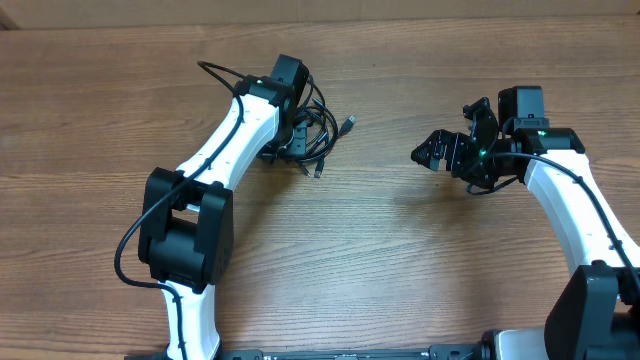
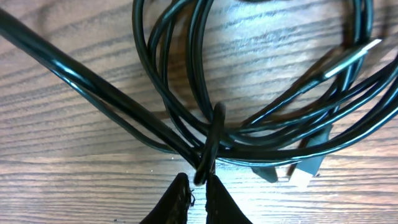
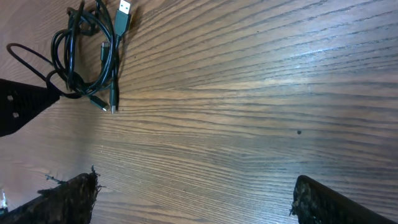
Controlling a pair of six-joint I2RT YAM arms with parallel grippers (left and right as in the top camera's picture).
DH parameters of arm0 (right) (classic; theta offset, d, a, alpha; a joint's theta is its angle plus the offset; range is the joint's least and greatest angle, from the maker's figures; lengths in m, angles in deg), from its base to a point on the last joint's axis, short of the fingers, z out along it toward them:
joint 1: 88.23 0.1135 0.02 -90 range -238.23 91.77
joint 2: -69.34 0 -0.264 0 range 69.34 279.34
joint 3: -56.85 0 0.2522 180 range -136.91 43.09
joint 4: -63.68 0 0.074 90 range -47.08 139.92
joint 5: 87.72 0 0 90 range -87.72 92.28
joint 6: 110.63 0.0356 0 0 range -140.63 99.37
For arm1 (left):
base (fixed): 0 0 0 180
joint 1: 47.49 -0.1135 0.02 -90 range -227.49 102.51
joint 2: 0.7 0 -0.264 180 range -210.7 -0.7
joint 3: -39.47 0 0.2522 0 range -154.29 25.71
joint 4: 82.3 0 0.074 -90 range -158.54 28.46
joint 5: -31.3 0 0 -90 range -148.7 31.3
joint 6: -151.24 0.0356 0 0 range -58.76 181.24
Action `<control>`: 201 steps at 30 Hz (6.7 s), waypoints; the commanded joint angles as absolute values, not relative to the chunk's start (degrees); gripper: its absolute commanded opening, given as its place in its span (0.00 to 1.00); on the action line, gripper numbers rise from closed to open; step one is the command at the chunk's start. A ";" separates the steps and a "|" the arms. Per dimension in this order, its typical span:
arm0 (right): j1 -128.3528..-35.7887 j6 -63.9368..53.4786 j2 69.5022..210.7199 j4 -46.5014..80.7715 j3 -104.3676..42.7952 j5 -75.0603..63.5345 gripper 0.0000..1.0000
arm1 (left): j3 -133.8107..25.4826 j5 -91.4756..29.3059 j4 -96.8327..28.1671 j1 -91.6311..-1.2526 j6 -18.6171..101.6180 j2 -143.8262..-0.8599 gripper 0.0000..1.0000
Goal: Untangle cables
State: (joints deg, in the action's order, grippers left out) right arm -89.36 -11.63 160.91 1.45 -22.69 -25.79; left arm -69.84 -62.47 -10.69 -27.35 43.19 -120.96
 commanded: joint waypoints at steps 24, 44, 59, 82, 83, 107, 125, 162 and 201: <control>-89.47 -11.66 160.86 1.80 -23.74 -25.58 1.00 | -69.14 -65.73 -14.34 -27.55 43.43 -122.34 0.07; -89.47 -11.66 160.86 1.80 -23.74 -25.58 1.00 | -71.26 -62.91 -13.14 -27.55 43.48 -126.54 0.04; -89.47 -11.66 160.86 1.80 -23.74 -25.58 1.00 | -76.31 -47.35 16.08 -27.66 51.50 -126.47 0.06; -89.43 -11.59 160.86 7.53 -23.74 -27.98 1.00 | -88.30 -54.08 12.23 -31.24 44.51 -124.66 0.04; -89.43 -11.59 160.86 7.11 -23.74 -29.34 1.00 | -88.11 -52.85 11.86 -32.05 45.10 -124.68 0.04; -57.36 4.78 161.83 18.54 -23.72 -19.24 0.29 | -64.17 -43.59 -9.16 -36.86 51.57 -124.81 0.04; -47.42 15.49 176.27 33.34 -23.72 -16.81 0.37 | -59.82 -37.64 -14.85 -35.98 51.19 -124.81 0.04; -67.35 8.80 156.03 25.25 -23.85 -30.43 0.04 | -52.22 -63.13 -17.56 -41.16 34.21 -125.12 0.04; -84.68 4.54 156.14 5.82 -23.74 3.54 0.04 | -52.00 -53.97 -19.28 -46.50 40.75 -125.12 0.04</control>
